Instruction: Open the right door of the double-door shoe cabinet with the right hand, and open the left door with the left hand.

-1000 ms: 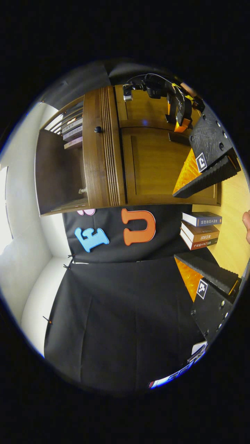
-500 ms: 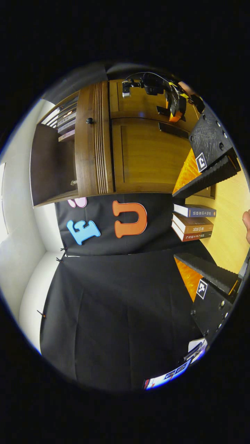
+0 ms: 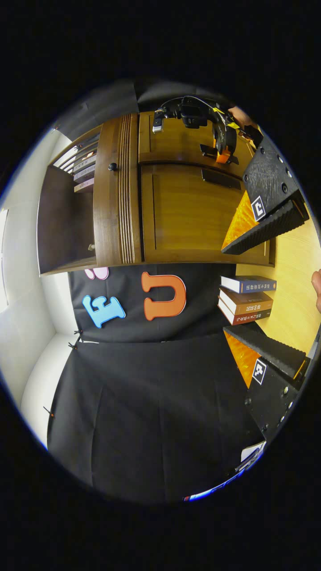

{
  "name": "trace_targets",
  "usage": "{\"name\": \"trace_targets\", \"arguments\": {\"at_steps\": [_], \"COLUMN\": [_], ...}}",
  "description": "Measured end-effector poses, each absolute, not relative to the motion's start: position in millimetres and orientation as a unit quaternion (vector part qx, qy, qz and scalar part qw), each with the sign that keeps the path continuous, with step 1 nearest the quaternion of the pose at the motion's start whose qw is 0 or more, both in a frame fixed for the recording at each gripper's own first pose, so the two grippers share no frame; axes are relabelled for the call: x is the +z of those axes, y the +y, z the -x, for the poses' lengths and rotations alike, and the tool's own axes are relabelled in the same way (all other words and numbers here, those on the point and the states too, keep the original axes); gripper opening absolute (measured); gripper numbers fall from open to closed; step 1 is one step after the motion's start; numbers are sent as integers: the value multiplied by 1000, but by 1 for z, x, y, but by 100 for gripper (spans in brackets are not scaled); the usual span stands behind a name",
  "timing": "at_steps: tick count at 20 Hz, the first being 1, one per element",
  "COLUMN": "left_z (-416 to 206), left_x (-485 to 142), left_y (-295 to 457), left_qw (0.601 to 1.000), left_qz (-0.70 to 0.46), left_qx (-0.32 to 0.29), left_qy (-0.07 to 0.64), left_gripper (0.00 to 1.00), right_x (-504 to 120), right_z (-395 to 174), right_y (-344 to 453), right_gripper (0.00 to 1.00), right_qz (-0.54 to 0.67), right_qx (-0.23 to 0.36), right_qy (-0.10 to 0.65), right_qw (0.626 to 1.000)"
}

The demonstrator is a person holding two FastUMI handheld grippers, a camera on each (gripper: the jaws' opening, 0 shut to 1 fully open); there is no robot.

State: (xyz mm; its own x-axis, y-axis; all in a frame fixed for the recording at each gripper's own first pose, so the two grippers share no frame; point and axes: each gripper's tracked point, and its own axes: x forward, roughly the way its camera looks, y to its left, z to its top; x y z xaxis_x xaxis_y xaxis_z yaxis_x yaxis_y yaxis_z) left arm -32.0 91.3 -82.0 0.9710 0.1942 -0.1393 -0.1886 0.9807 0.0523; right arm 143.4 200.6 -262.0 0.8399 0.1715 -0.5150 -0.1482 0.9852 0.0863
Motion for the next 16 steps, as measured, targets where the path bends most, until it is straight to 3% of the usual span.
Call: {"name": "trace_targets", "arguments": {"at_steps": [7, 8, 9, 16], "left_z": [9, 7, 4, -20], "left_x": [-81, -82, -82, -82], "left_y": [48, 42, 35, -8], "left_qw": [997, 997, 997, 997], "left_qz": [-11, -12, -14, -11], "left_qx": [35, 26, 19, -21], "left_qy": [73, 74, 74, 77], "left_gripper": [96, 100, 96, 96], "right_x": [-250, -247, -245, -234], "right_z": [-90, -82, -75, -30], "right_y": [177, 173, 167, 126], "right_gripper": [28, 28, 27, 26], "right_qz": [-31, -30, -31, -31], "right_qx": [104, 106, 106, 95], "right_qy": [267, 265, 264, 254], "right_qw": [958, 958, 958, 962]}}
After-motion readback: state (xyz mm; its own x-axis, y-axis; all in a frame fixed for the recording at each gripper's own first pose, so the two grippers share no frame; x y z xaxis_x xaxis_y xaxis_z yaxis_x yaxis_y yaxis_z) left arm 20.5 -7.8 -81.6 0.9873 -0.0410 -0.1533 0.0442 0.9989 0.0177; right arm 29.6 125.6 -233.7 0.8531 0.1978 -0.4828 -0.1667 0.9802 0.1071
